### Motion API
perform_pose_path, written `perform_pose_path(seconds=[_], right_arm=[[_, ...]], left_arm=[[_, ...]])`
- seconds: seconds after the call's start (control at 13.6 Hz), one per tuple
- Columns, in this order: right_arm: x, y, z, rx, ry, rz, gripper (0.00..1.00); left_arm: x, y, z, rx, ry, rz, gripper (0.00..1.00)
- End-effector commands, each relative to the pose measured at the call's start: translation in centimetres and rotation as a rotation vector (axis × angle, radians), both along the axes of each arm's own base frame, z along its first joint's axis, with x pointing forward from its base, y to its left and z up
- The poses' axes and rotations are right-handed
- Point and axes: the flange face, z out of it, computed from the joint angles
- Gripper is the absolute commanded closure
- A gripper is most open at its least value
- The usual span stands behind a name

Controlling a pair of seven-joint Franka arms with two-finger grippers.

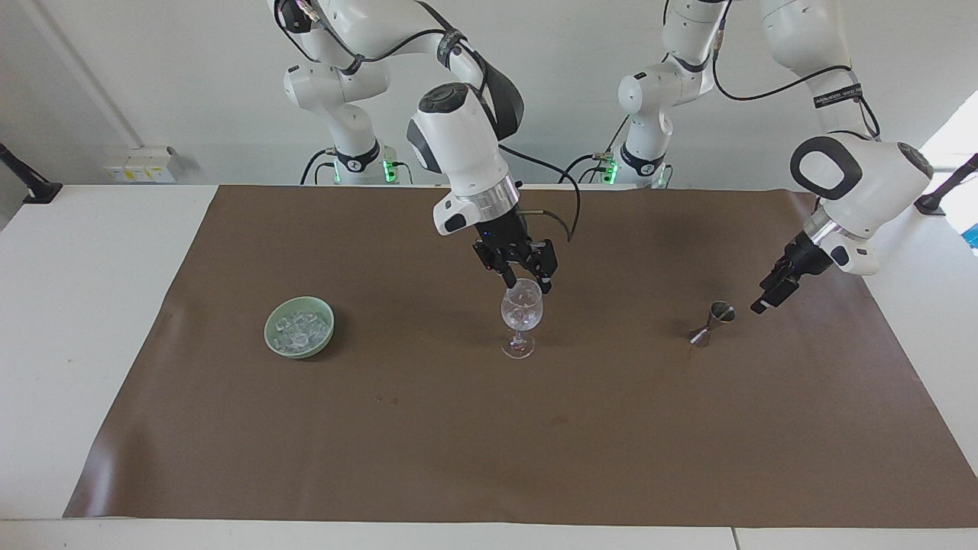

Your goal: Pour wine and add ice with both arms

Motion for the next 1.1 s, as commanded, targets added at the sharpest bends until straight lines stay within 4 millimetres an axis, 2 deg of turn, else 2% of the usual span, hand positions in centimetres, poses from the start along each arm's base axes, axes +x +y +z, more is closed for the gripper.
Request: perform_pose_path(seconds=[0.0, 0.07, 0.37, 0.44, 0.59, 0.74, 0.88, 1.03], right_arm=[[0.1, -0.2, 0.3, 0.005, -0.016, -0.005, 0.00], [0.5, -0.8, 0.2, -0.036, -0.044, 0.021, 0.00], [1.4, -3.4, 0.0, -0.301, -0.129, 0.169, 0.00], [1.8, -4.9, 0.4, -0.349, -0.123, 0.184, 0.00], [1.5, -7.8, 2.9, -0.413, -0.116, 0.245, 0.00], [0.8, -10.0, 5.5, -0.441, -0.101, 0.253, 0.00], [-0.1, -11.6, 8.0, -0.453, -0.089, 0.229, 0.00], [-0.7, -13.6, 10.0, -0.453, -0.079, 0.218, 0.00]], left_arm=[[-0.2, -1.1, 1.6, 0.094, -0.052, -0.160, 0.00], [-0.3, -1.4, 2.1, 0.130, -0.056, -0.200, 0.00], [-0.7, -4.7, 4.6, 0.208, -0.106, -0.427, 0.00], [-0.9, -5.7, 5.2, 0.221, -0.107, -0.476, 0.00], [-0.8, -6.9, 6.9, 0.298, -0.056, -0.611, 0.00], [-0.1, -8.5, 9.5, 0.316, -0.048, -0.679, 0.00], [0.4, -10.8, 11.8, 0.317, -0.059, -0.719, 0.00], [0.4, -13.5, 13.2, 0.328, -0.095, -0.760, 0.00]])
